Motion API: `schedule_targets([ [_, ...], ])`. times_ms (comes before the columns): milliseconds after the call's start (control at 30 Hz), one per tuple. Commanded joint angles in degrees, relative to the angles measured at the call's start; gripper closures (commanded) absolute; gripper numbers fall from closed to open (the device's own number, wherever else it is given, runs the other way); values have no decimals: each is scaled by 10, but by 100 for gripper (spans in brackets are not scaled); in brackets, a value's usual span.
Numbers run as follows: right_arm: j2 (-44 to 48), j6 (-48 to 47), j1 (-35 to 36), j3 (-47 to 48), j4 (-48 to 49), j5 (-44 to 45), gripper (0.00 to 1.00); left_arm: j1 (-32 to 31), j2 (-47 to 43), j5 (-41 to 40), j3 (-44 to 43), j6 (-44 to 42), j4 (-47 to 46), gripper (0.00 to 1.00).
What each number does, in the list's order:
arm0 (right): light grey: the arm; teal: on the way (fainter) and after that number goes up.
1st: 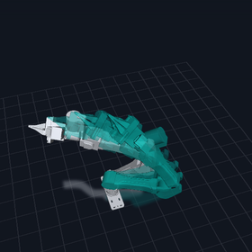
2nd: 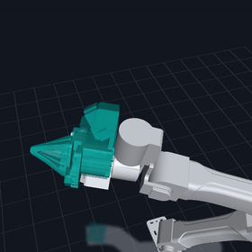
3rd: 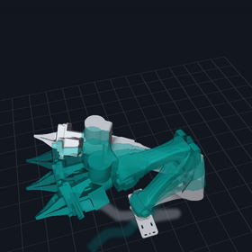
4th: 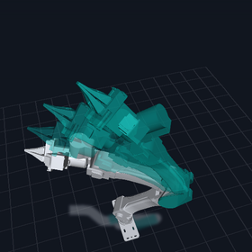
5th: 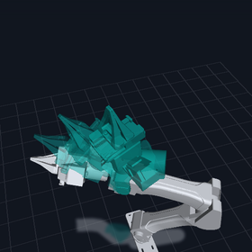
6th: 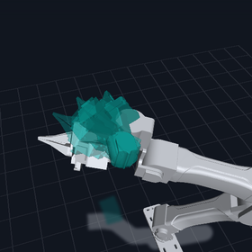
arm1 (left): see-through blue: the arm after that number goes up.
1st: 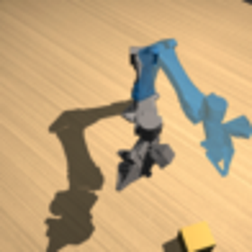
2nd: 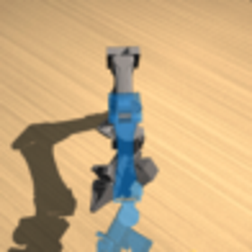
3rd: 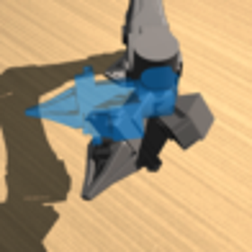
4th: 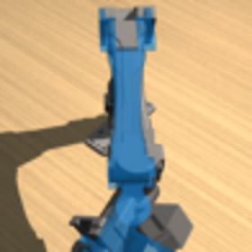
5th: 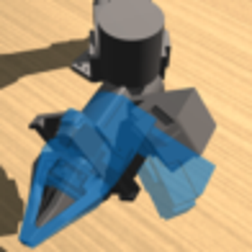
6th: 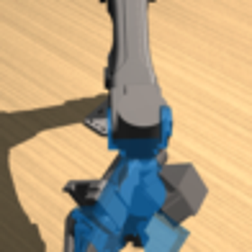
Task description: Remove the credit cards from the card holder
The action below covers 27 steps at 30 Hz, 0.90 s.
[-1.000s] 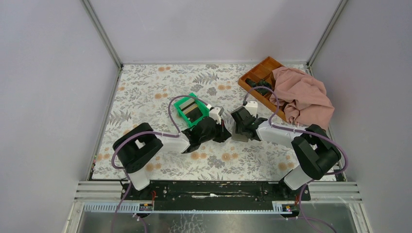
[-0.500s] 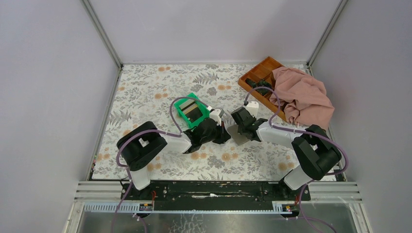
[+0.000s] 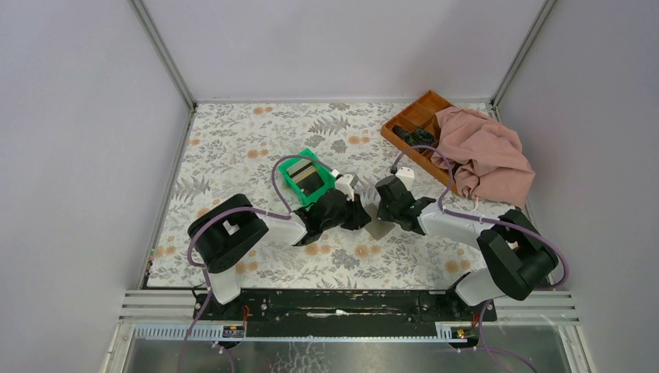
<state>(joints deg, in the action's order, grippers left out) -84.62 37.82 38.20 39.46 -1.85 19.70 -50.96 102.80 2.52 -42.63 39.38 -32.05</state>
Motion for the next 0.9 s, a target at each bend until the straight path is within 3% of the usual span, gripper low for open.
schedule_targets([
  [0,32,25,4,-12,41,-59,100,0,-3,-14,-1,1,-33,71],
  [467,78,60,-42,-50,83,-156,100,0,27,-23,-27,15,27,70],
  [600,83,38,-48,-46,66,-136,100,0,27,-26,-30,15,33,70],
  [700,81,6,-45,-32,40,-132,66,4,16,-30,-25,13,33,69],
  [800,92,-21,-20,-15,9,-95,52,9,6,-24,-20,15,33,70],
  [867,97,-33,-3,-2,-15,-62,48,10,3,-21,-22,17,39,75],
])
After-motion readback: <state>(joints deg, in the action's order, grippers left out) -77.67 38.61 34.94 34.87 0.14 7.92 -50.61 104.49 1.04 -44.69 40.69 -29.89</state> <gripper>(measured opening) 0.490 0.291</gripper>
